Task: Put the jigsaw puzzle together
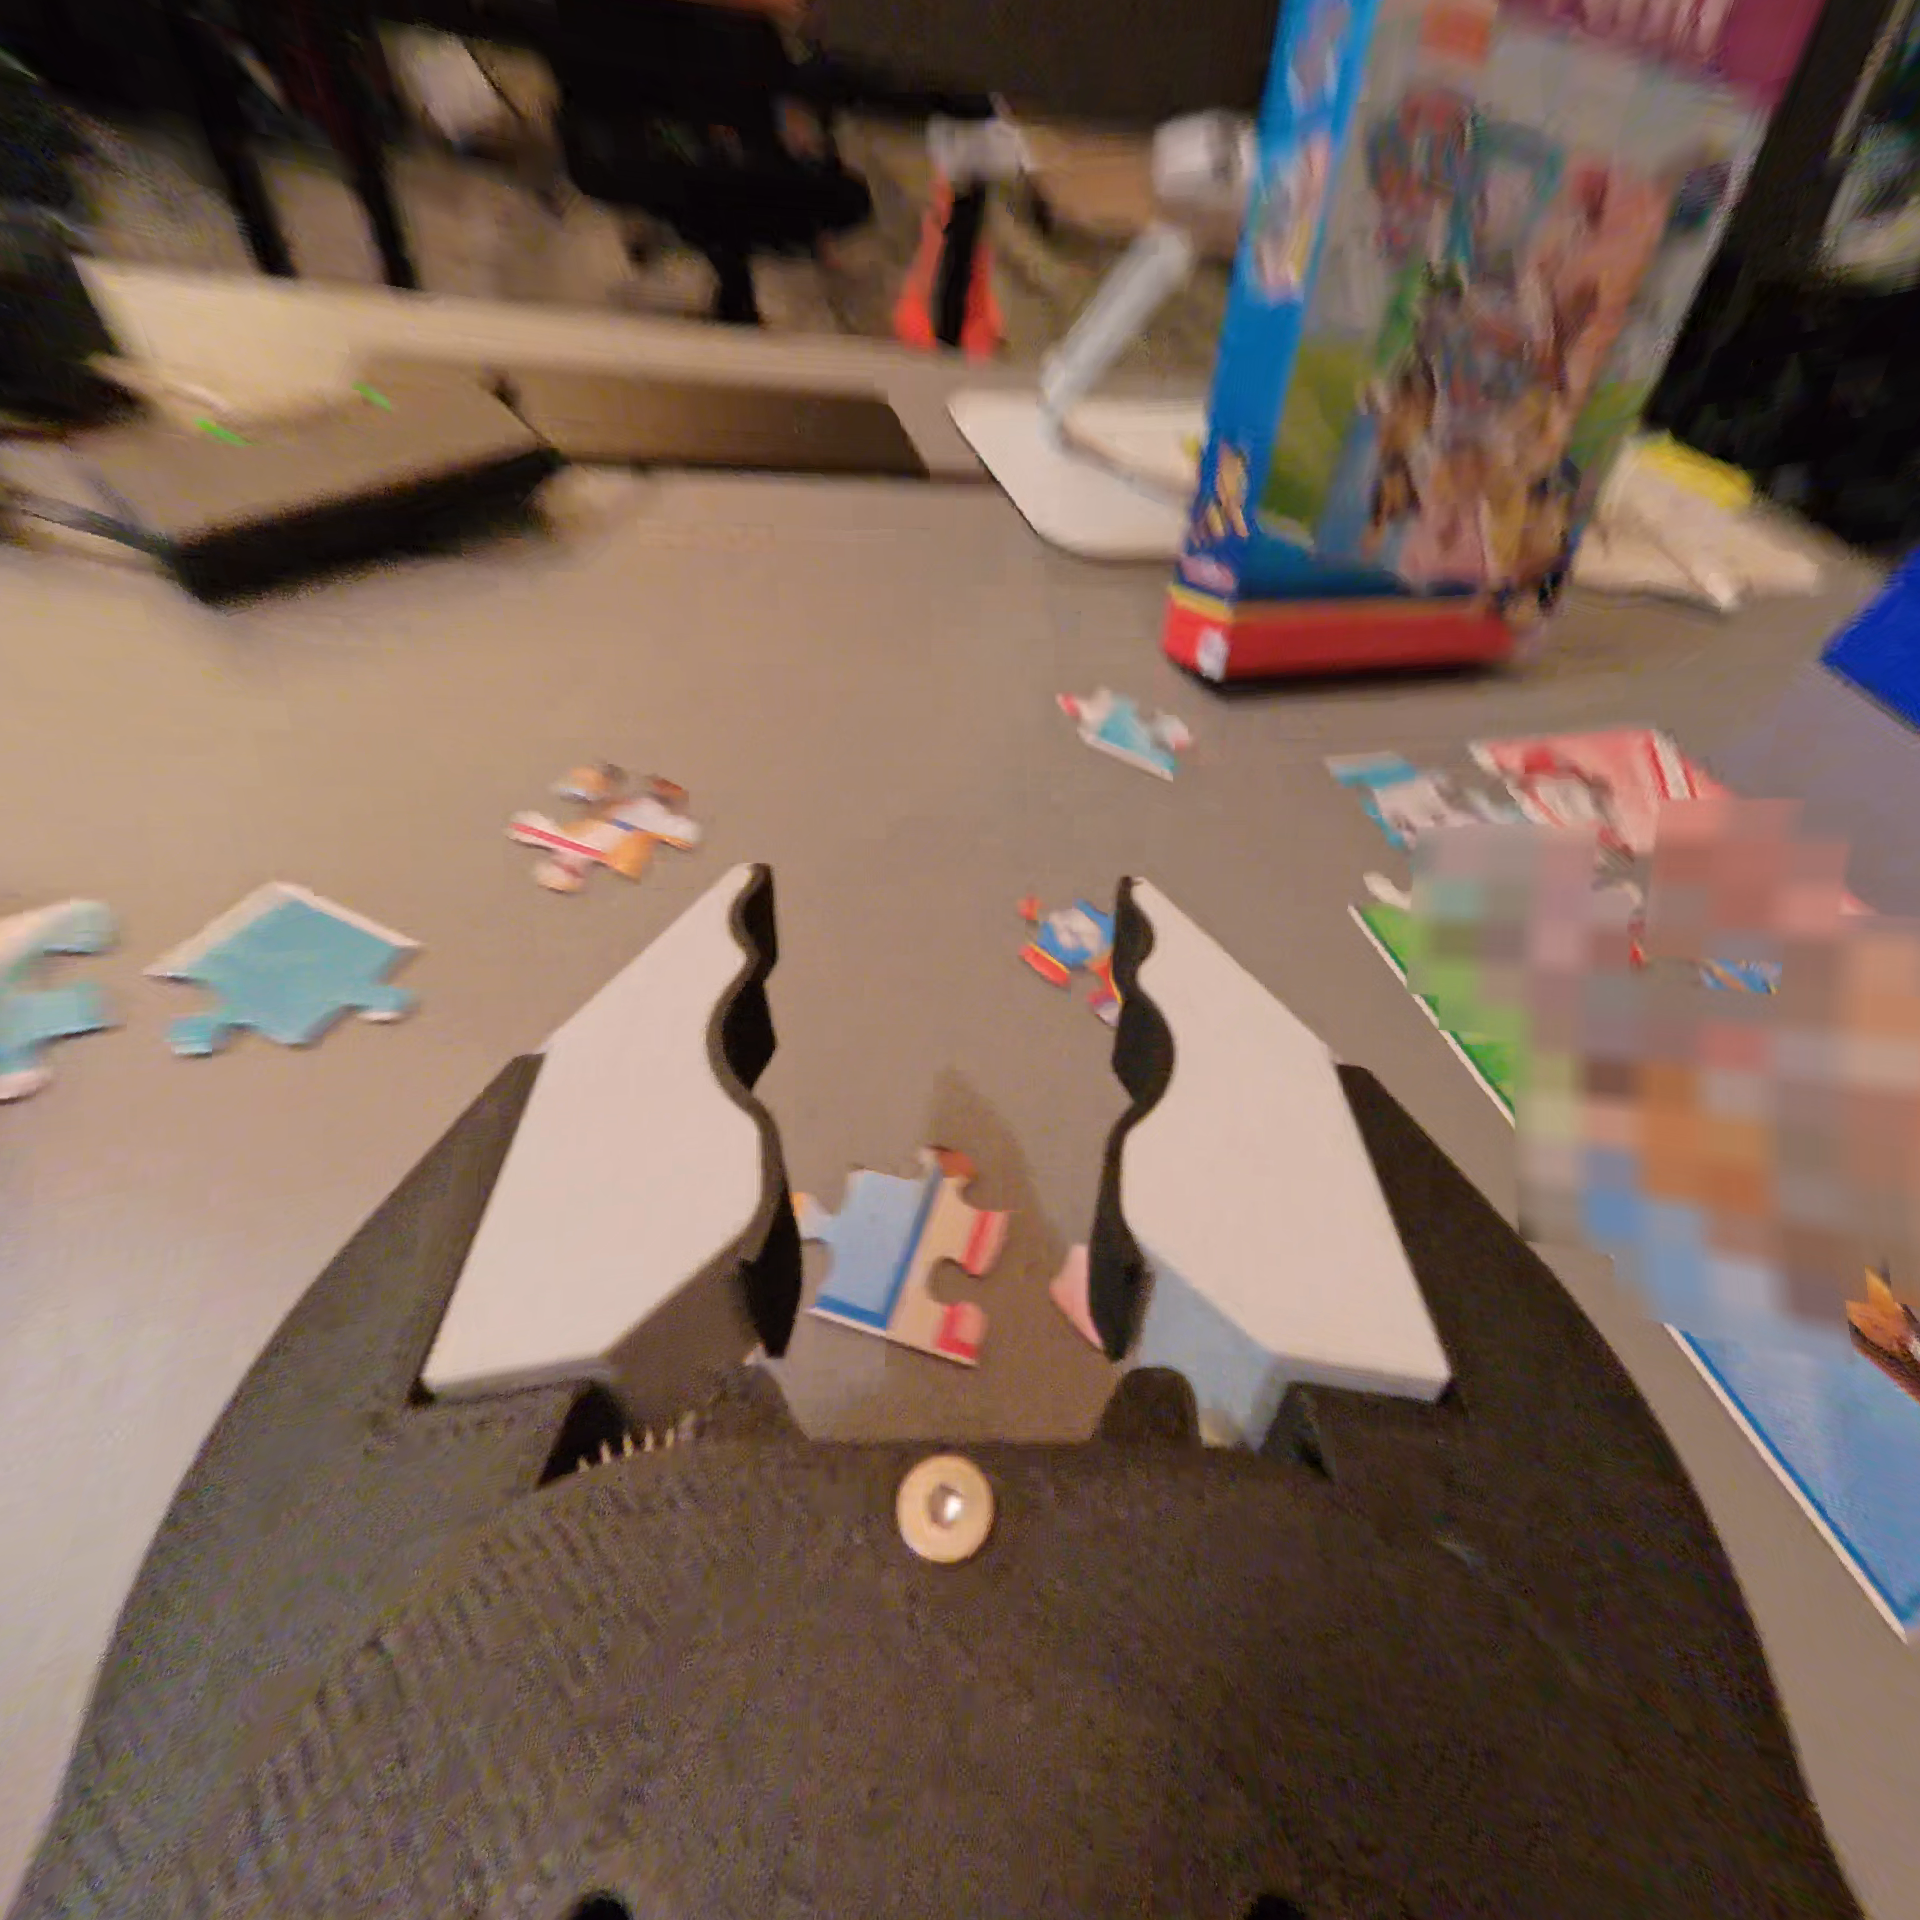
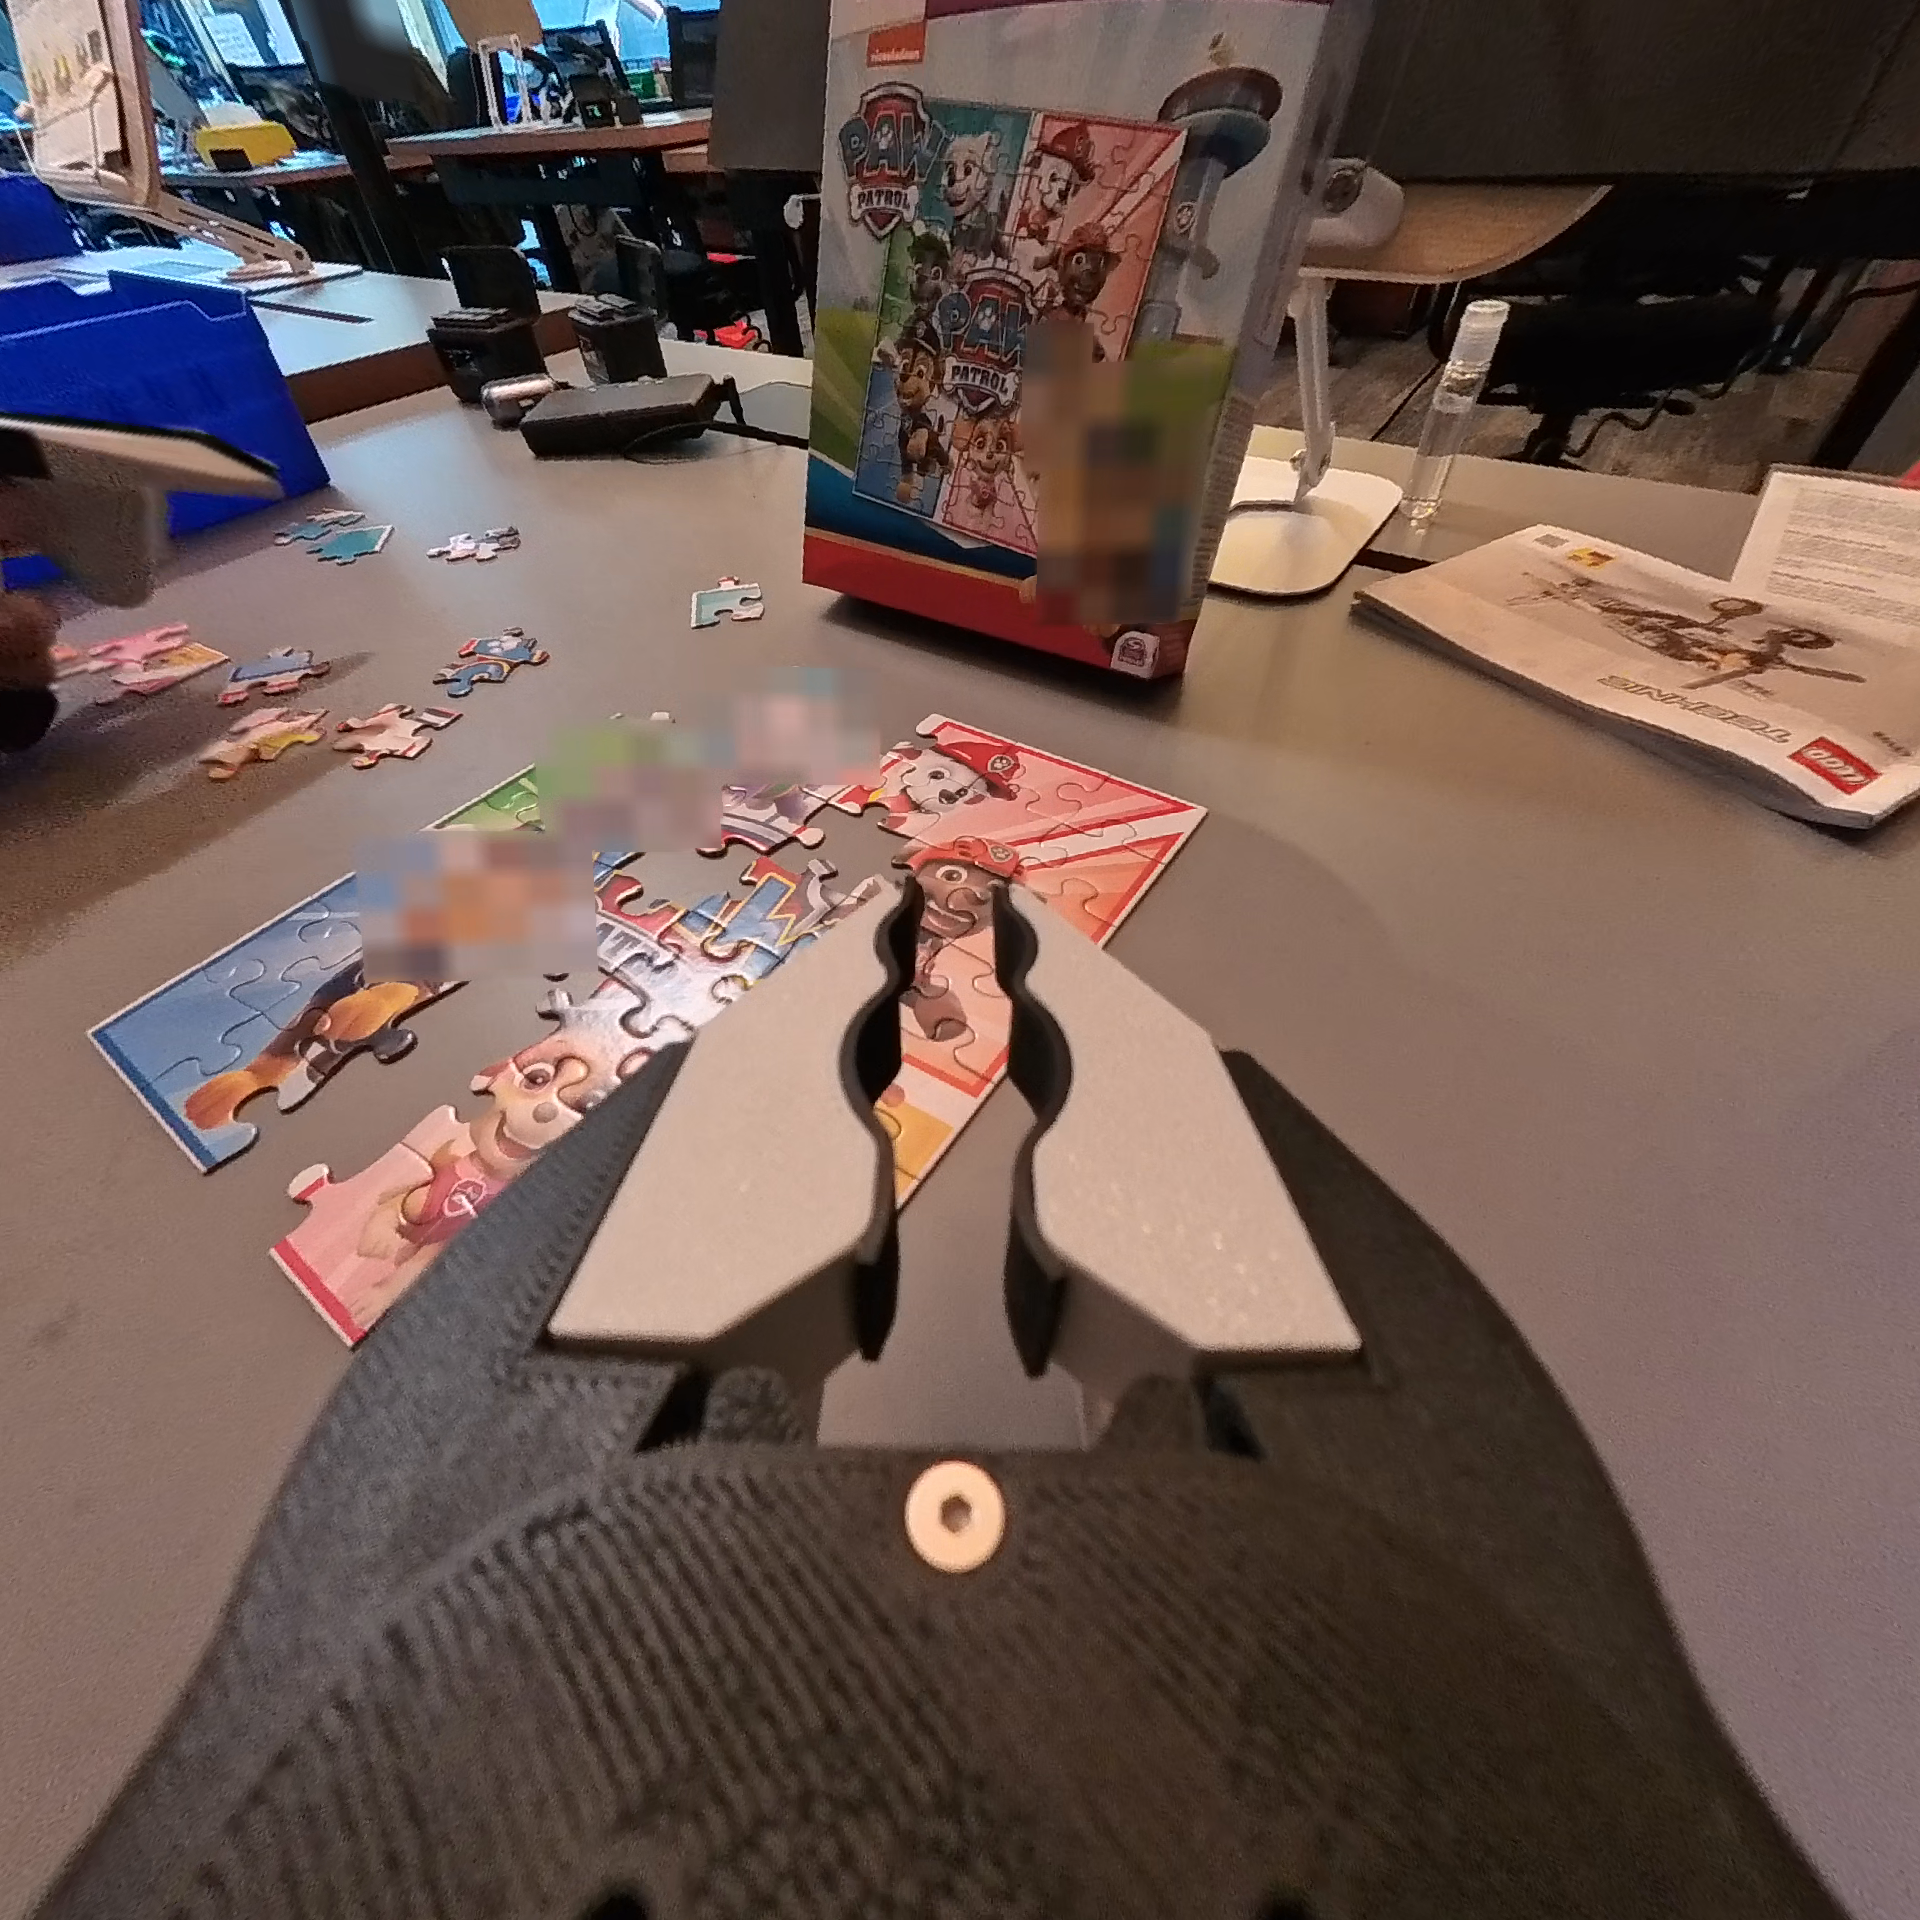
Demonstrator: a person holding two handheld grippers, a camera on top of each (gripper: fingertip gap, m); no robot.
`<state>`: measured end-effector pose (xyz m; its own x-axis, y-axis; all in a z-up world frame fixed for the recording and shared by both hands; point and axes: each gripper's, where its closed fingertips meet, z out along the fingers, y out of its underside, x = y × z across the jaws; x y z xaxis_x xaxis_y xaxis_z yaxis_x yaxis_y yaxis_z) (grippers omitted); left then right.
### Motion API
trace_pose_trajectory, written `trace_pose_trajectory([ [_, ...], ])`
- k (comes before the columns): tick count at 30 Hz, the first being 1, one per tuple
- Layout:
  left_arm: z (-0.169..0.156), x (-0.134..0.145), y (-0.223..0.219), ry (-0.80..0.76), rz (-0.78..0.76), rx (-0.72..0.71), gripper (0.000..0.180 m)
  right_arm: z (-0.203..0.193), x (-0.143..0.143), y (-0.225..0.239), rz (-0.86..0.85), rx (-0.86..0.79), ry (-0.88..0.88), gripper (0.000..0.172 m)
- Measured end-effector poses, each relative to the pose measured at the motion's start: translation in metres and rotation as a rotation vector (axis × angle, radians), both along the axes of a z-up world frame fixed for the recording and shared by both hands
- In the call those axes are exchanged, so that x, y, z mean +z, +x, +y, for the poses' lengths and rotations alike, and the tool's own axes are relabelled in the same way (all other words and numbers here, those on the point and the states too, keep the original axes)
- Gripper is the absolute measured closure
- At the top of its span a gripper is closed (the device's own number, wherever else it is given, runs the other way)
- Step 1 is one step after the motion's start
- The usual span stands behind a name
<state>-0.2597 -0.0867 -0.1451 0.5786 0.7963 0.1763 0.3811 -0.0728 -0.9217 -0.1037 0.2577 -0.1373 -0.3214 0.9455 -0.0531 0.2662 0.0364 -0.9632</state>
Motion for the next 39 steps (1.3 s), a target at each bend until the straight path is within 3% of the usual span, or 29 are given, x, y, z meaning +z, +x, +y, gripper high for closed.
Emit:
trace_pose_trajectory([
  [3, 0.03, -0.029, 0.008, -0.166, -0.122, -0.084, 0.108, -0.001, -0.001, 0.0, -0.007, 0.002, 0.009, 0.159],
  [7, 0.055, -0.042, 0.009, -0.251, -0.174, -0.12, 0.109, -0.002, -0.002, -0.001, -0.011, 0.001, 0.02, 0.159],
  [12, 0.06, -0.058, 0.001, -0.373, -0.225, -0.075, 0.111, -0.002, -0.002, 0.0, -0.007, 0.0, 0.022, 0.159],
  [16, 0.058, -0.068, -0.001, -0.375, -0.256, -0.027, 0.114, -0.002, -0.002, -0.001, -0.009, 0.001, 0.026, 0.159],
  [20, 0.058, -0.067, 0.001, -0.374, -0.253, -0.036, 0.132, -0.003, -0.004, -0.001, -0.013, 0.0, 0.039, 0.159],
  [25, 0.059, -0.066, 0.005, -0.364, -0.258, -0.065, 0.134, -0.003, -0.004, -0.001, -0.01, -0.003, 0.049, 0.16],
  [26, 0.06, -0.062, 0.005, -0.346, -0.245, -0.069, 0.157, -0.003, -0.003, -0.001, -0.008, -0.003, 0.049, 0.16],
  [27, 0.061, -0.055, 0.005, -0.323, -0.219, -0.071, 0.163, -0.003, -0.003, -0.001, -0.007, -0.003, 0.047, 0.16],
  [32, 0.063, -0.04, 0.006, -0.313, -0.166, -0.069, 0.156, -0.002, -0.002, 0.0, -0.004, -0.002, 0.038, 0.16],
  [37, 0.055, -0.059, 0.004, -0.339, -0.248, -0.04, 0.121, -0.003, -0.002, 0.0, 0.002, -0.001, 0.041, 0.16],
  [39, 0.051, -0.066, 0.002, -0.368, -0.256, -0.022, 0.119, -0.003, -0.002, 0.0, 0.0, -0.001, 0.043, 0.16],
])
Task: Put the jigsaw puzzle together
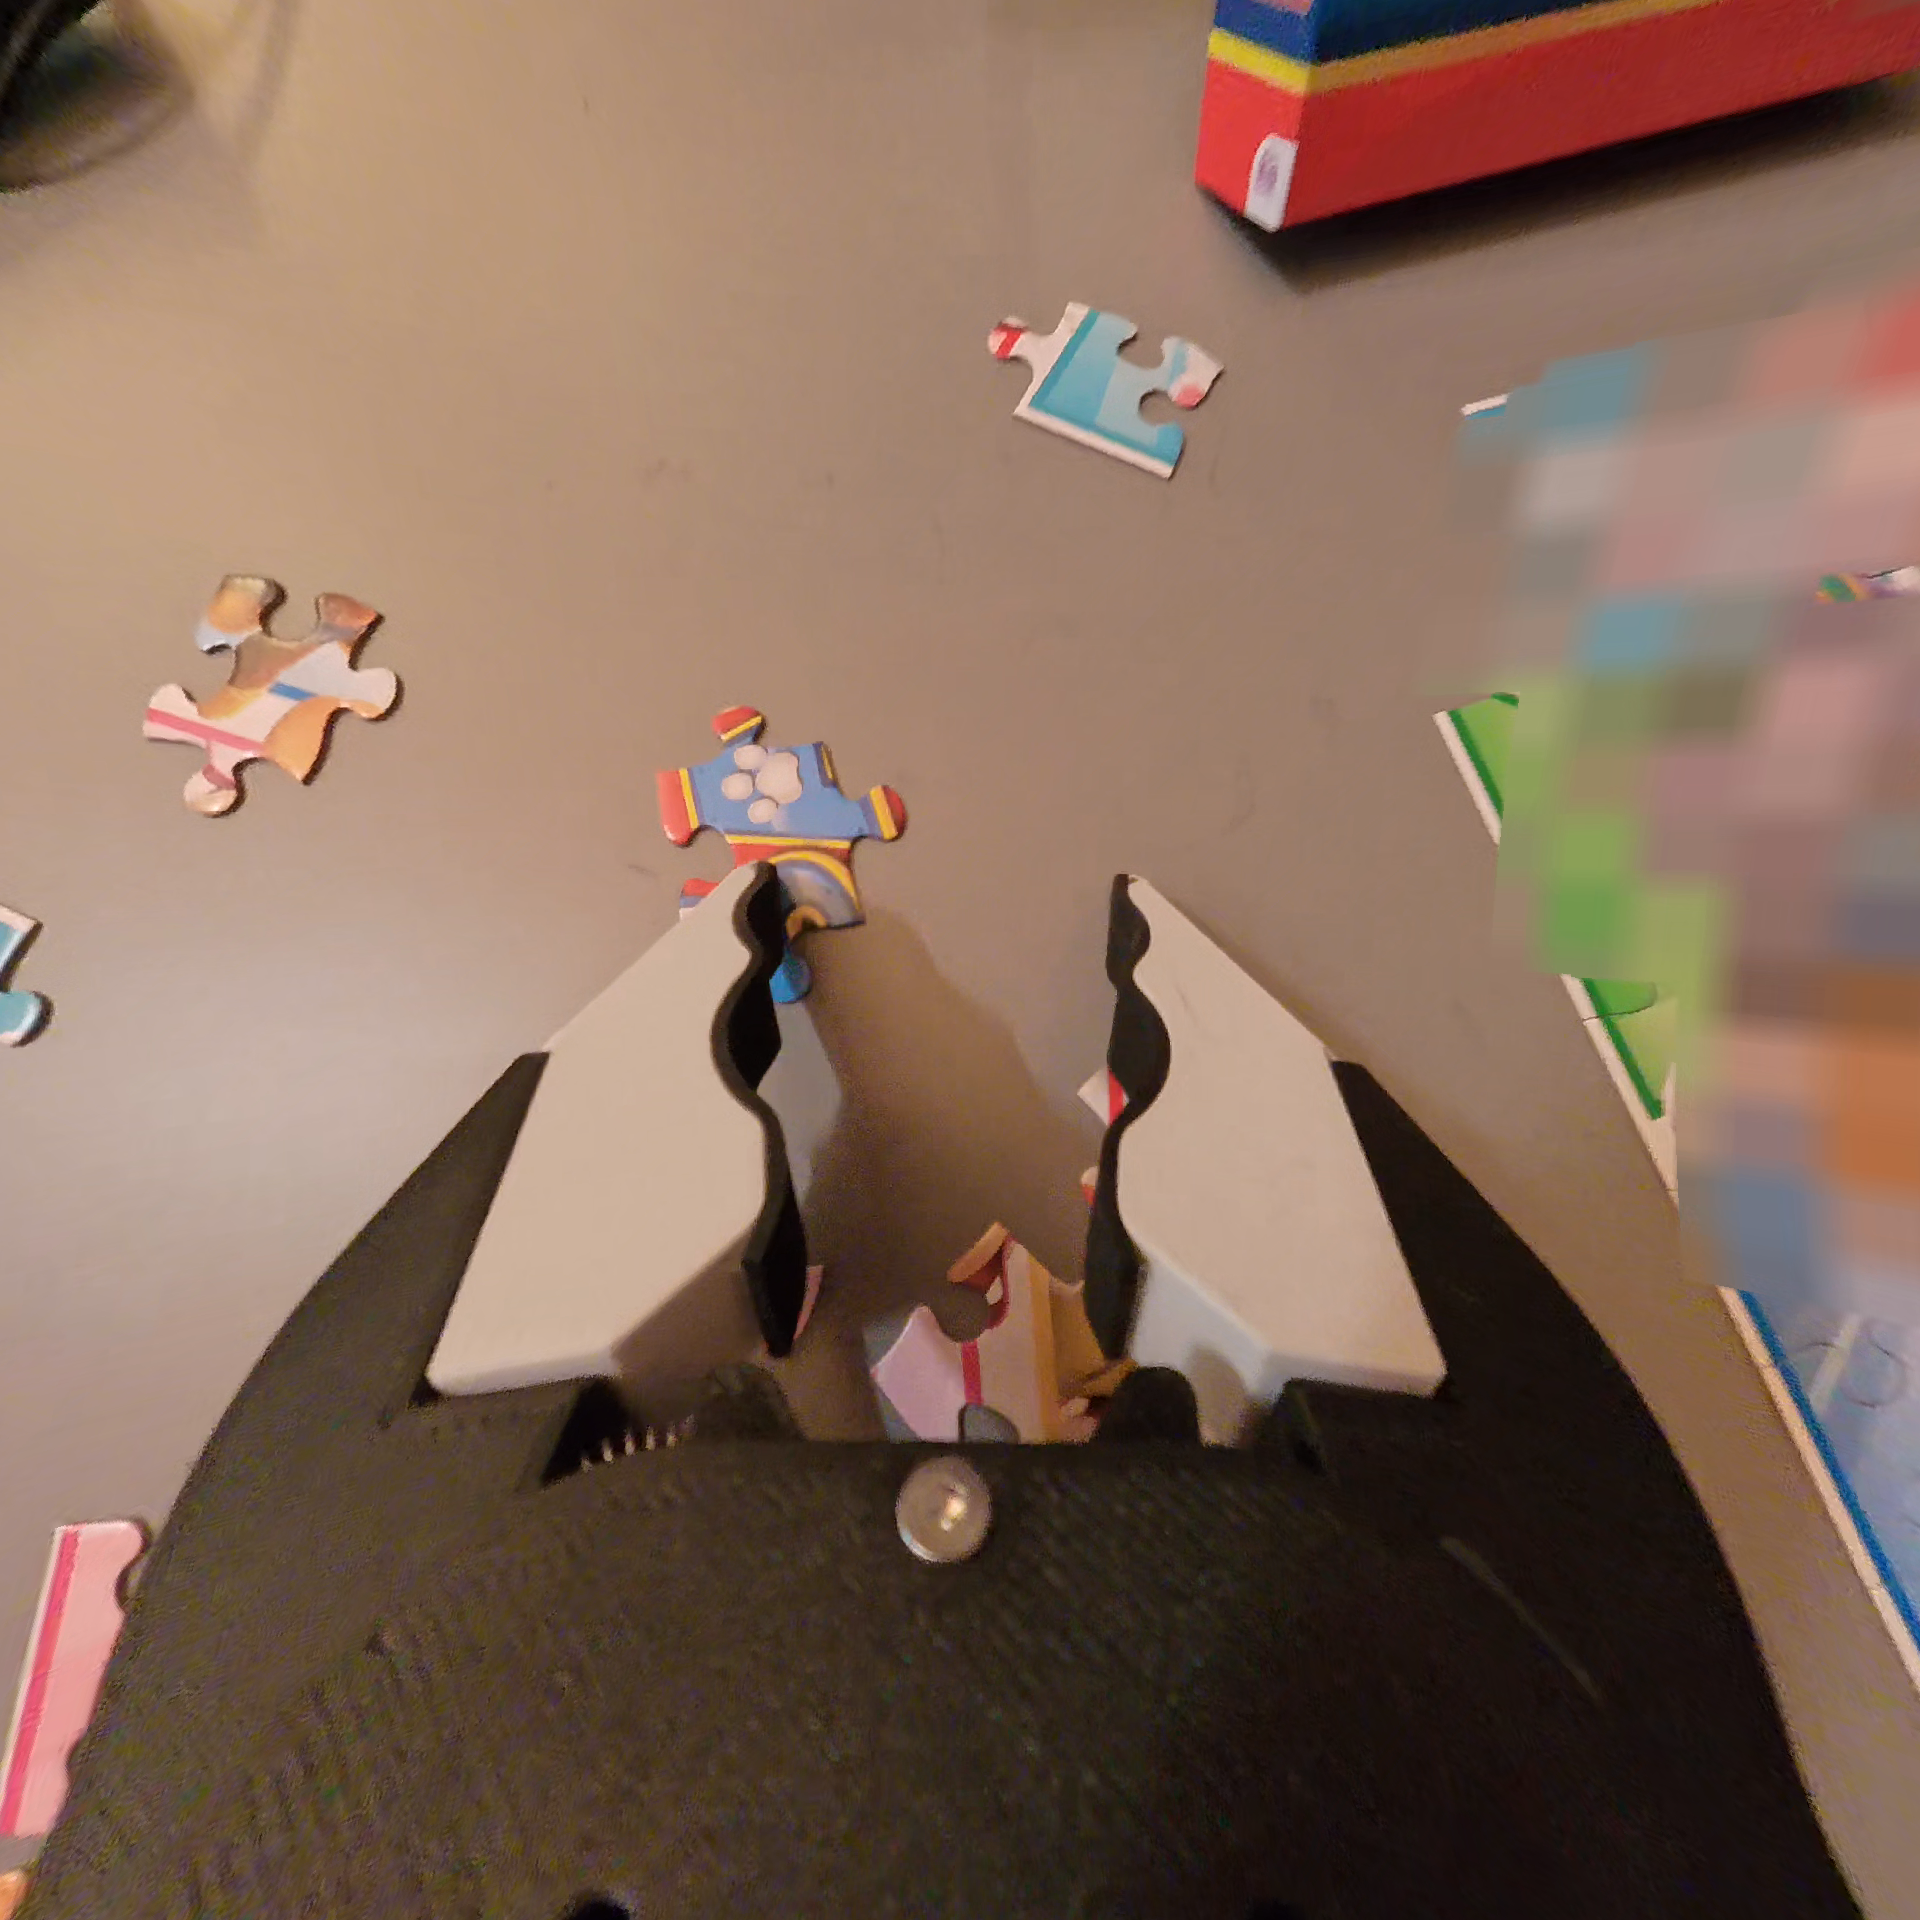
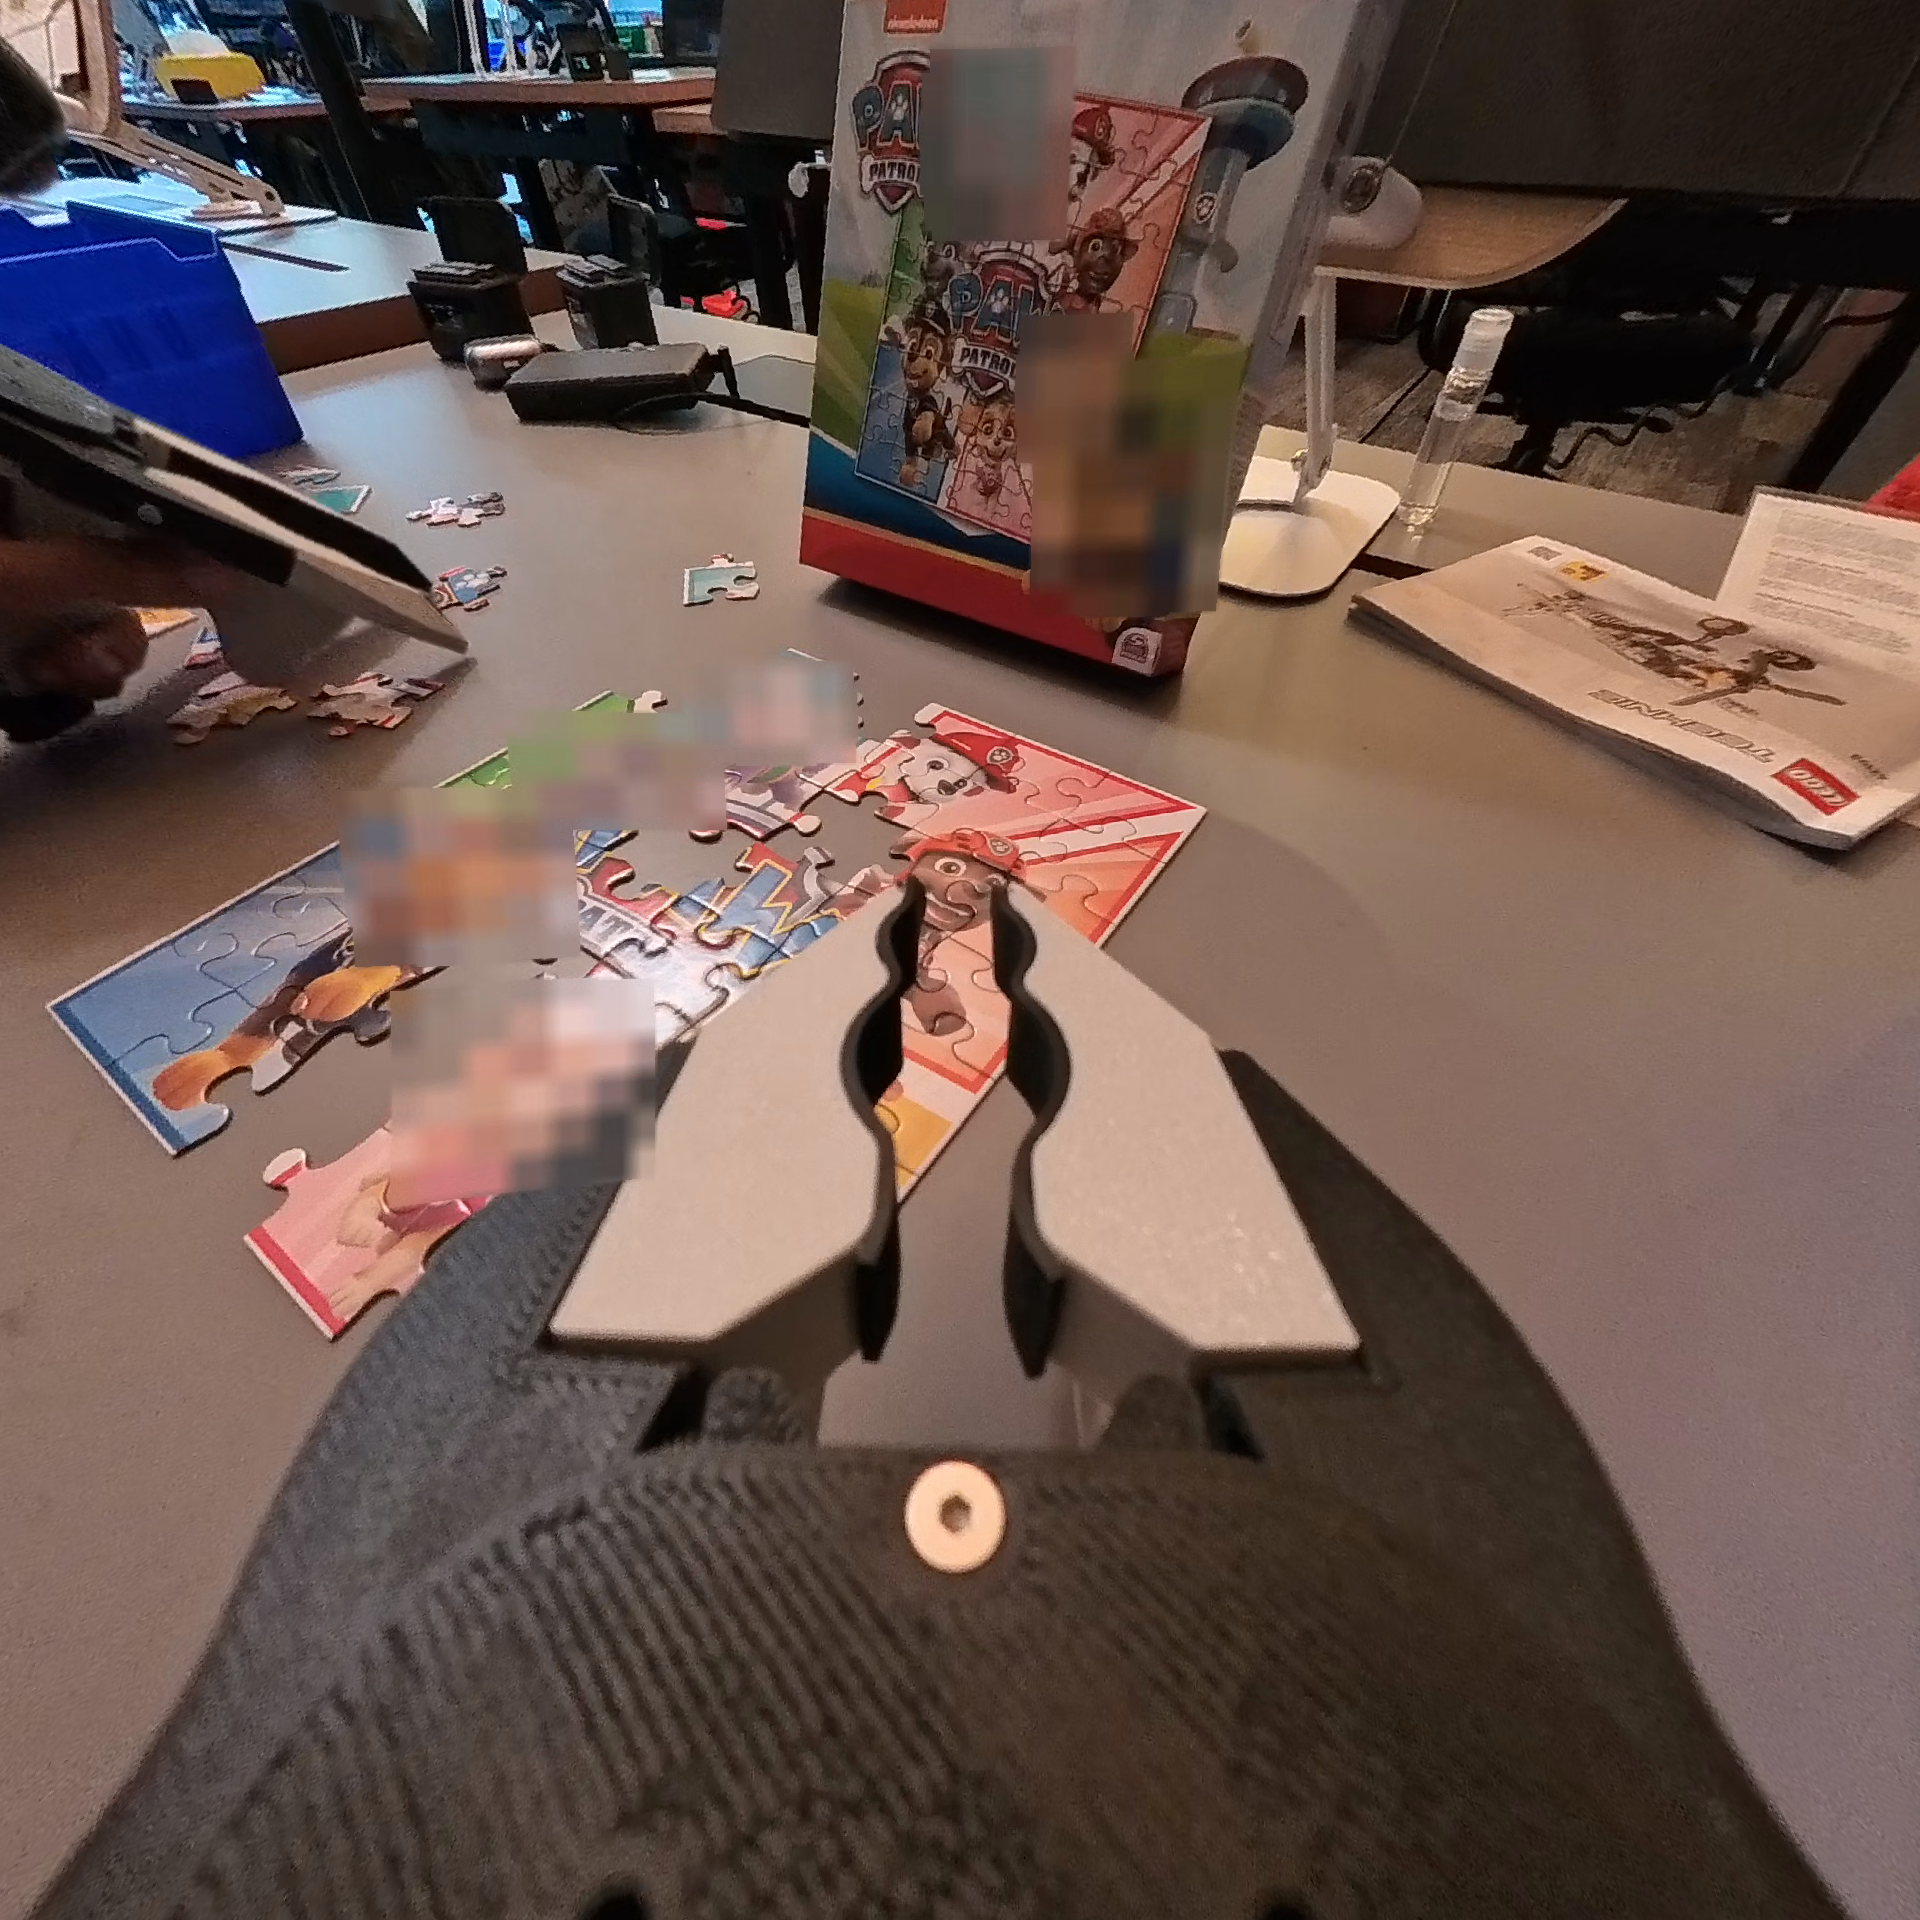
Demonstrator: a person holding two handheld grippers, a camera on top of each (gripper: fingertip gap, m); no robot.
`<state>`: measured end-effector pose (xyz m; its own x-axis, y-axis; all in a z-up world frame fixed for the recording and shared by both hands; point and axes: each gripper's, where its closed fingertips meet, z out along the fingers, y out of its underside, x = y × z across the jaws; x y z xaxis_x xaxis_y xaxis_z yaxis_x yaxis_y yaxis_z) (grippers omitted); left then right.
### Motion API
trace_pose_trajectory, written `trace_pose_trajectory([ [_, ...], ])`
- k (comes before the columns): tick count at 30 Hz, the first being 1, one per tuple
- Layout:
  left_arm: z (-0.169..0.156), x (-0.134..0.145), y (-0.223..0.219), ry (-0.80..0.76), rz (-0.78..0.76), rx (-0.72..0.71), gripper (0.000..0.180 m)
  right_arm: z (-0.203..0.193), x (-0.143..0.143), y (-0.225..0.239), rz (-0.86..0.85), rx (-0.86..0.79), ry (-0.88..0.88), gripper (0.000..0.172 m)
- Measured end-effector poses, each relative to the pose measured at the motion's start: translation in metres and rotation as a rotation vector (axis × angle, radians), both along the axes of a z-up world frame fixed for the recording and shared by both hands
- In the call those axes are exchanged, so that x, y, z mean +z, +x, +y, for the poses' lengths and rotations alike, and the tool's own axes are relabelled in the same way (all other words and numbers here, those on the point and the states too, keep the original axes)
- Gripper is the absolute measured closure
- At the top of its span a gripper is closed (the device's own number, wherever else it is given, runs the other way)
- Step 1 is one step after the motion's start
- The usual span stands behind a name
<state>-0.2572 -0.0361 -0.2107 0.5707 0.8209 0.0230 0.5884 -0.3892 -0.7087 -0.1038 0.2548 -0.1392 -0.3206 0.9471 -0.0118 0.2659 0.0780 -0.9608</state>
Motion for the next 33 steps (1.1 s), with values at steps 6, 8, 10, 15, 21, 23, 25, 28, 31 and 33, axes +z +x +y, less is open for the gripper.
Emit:
trace_pose_trajectory([
  [6, 0.006, -0.001, 0.008, 0.014, -0.026, -0.056, 0.154, -0.001, -0.001, 0.0, -0.002, 0.001, 0.01, 0.16],
  [8, 0.007, 0.0, 0.01, 0.032, -0.04, -0.071, 0.165, -0.001, -0.001, 0.0, -0.001, 0.001, 0.011, 0.16],
  [10, 0.005, 0.001, 0.011, 0.032, -0.04, -0.078, 0.175, -0.001, -0.001, 0.0, 0.0, 0.001, 0.011, 0.16],
  [15, -0.013, 0.01, 0.005, 0.033, -0.015, -0.023, 0.172, -0.001, -0.001, 0.0, -0.001, 0.002, 0.012, 0.16],
  [21, -0.028, -0.001, -0.001, -0.019, -0.008, 0.048, 0.139, -0.002, -0.002, 0.0, -0.007, 0.004, 0.027, 0.16],
  [23, -0.028, -0.001, -0.004, -0.016, 0.002, 0.058, 0.134, -0.003, -0.002, 0.0, -0.007, 0.003, 0.033, 0.16],
  [25, -0.028, -0.001, -0.008, -0.008, 0.0, 0.071, 0.13, -0.003, -0.003, 0.0, -0.008, 0.003, 0.038, 0.16],
  [28, -0.027, -0.001, -0.019, 0.012, -0.004, 0.088, 0.123, -0.004, -0.004, -0.001, -0.014, 0.003, 0.046, 0.16],
  [31, -0.026, -0.002, -0.022, -0.007, -0.003, 0.082, 0.125, -0.004, -0.005, -0.001, -0.021, 0.0, 0.054, 0.16],
  [33, -0.025, -0.001, -0.018, -0.011, -0.002, 0.057, 0.149, -0.004, -0.006, -0.002, -0.021, -0.002, 0.057, 0.16],
])
